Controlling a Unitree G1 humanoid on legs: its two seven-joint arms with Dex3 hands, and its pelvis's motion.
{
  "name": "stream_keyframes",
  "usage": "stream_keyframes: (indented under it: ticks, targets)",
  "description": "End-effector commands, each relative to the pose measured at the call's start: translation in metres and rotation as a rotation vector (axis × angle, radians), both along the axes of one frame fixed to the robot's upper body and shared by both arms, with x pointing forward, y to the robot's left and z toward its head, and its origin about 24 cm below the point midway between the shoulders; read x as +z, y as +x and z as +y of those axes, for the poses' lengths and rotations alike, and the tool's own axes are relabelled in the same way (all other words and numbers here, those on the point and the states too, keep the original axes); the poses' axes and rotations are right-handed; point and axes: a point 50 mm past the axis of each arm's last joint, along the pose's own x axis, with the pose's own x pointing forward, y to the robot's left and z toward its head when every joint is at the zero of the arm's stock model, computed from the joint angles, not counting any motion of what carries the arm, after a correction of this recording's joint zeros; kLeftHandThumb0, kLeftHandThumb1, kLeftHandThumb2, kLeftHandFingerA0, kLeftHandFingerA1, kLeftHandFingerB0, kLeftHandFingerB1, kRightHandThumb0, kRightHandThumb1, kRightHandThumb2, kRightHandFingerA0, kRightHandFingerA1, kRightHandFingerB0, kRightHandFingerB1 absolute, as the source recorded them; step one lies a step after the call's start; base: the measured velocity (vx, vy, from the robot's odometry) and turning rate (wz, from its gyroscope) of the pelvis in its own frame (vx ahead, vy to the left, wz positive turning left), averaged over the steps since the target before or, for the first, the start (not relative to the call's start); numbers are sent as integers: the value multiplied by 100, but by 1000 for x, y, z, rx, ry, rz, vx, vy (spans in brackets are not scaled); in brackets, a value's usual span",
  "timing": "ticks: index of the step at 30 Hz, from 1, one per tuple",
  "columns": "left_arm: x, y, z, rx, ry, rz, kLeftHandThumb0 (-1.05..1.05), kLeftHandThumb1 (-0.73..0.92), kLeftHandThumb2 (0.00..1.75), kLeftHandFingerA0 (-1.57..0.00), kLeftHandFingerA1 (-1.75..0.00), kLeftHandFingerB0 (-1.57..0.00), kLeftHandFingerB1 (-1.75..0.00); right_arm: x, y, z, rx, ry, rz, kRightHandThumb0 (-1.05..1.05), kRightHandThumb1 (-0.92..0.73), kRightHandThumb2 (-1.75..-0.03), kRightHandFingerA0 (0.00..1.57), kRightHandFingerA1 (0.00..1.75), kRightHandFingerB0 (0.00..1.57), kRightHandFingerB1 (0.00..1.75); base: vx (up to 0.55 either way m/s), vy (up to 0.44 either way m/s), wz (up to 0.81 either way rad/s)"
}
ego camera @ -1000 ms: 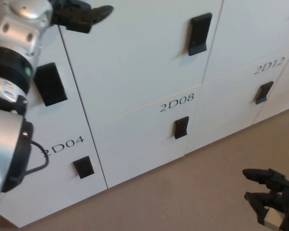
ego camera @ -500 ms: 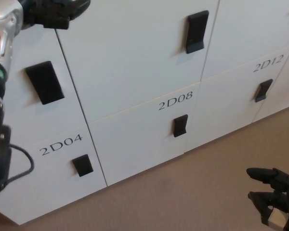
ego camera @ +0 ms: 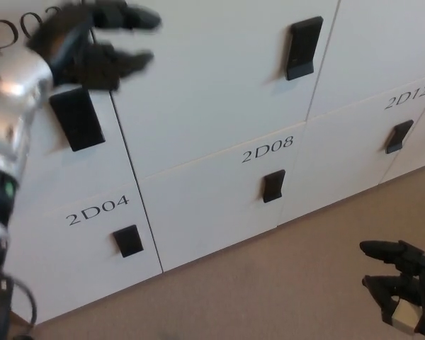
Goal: The robot walks towards an open cabinet and lifts its left hand to push the door towards the right to close it.
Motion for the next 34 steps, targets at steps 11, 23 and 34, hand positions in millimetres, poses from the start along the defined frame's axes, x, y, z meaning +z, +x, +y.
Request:
stream_keyframes:
  ticks: [11, 23, 34]
  targets:
    - [-155, -237, 10, -276, -93, 366, -47, 59, 62, -75, -46, -60, -42, 23, 34, -28, -26, -69, -25, -25, -72, -60, 66, 60, 56, 52, 0, 0, 0]
    - [-153, -229, 99, 375, -216, 285, -41, 62, 59, -78, -46, -70, -46, 6, 24, -36, -67, -71, 52, -26, -74, -61, 65, 56, 55, 50, 0, 0, 0]
    - [-162, -234, 102, 431, -214, 294, -40, 61, 59, -78, -47, -70, -46, 6, 29, -48, -188, 170, 68, -31, -75, -61, 57, 59, 52, 51, 0, 0, 0]
